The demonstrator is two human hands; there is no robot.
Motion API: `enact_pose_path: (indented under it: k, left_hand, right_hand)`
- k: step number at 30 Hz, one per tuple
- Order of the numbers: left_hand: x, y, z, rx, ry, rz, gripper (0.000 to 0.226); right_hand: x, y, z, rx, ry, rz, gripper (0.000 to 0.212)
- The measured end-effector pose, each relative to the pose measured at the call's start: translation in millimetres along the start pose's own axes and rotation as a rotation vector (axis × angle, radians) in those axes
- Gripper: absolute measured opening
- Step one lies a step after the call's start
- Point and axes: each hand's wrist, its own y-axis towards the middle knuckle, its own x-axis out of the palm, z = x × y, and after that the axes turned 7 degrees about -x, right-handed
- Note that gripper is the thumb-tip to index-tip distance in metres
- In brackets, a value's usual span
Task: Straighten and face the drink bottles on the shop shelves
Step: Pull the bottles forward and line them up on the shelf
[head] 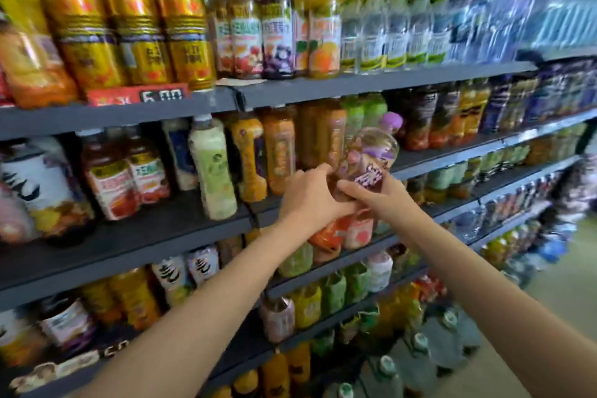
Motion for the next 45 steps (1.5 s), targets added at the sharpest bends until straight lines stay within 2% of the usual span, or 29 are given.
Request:
enact_pose_path:
  k: [1,3,4,6,8,9,13,16,19,21,26,29,32,36,41,43,45]
  left_hand:
    - [6,7,12,0.057,0.106,0.042,0.060]
    - [20,26,31,0.149,0.190,0.042,0.066]
    - [26,35,36,0.190,0.209,-0.013,0.070]
    - [35,56,42,0.253,0.269,-0.186,0.075]
    - [43,83,42,0.290,0.370,-0.249,0.065]
    - [48,98,39,0.308,0.399,-0.213,0.055]
    - [75,163,32,0.256,0.297,-0.001,0.029]
    - [110,204,46,0.262,0.253,0.016,0.024]
    - [141,231,60,0.264,0.296,0.012,0.022]
    - [153,246,67,0.255,0.369,0.026,0.023]
    - [179,260,69,0.114,0.458,0.104,0.028]
    - [193,255,65,0.008,0.471,0.145,0.027]
    - [204,251,66,-0.095,0.485,0.218,0.028]
    - [216,239,72,-0.207,0.519,0.251,0.034]
    - [211,229,82,-0.325,0.483,0.313,0.034]
    - [208,223,84,-0.383,0.455,0.329,0.032]
    - [205,216,83,-0.447,0.417,0.339,0.032]
  right_hand:
    - [-14,8,7,0.002,0.025,0.053,0.015]
    - [-40,22,23,-0.004,0.069,0.141,0.039]
    - [-47,26,28,0.007,0.092,0.177,0.052]
    - [-65,41,49,0.036,0.122,0.241,0.061]
    - [-88,60,70,0.042,0.084,0.336,0.074]
    - [-102,72,78,0.049,0.036,0.386,0.080]
    - [-171,124,103,0.077,-0.147,0.527,0.076]
    - [-214,167,118,0.021,-0.303,0.571,0.080]
    - [-233,204,135,-0.029,-0.339,0.526,0.081]
    - [-236,230,145,-0.062,-0.363,0.428,0.078]
    - [-230,290,181,-0.106,-0.518,0.224,0.076]
    - [-227,317,186,-0.116,-0.676,0.126,0.079]
    - [-218,341,185,-0.158,-0.716,0.039,0.073]
    - [-206,353,185,-0.141,-0.673,-0.020,0.072]
    - [-215,348,197,-0.154,-0.493,-0.028,0.052]
    - [-220,335,202,-0.213,-0.397,0.031,0.044]
    - [-220,319,202,-0.357,-0.296,0.084,0.032]
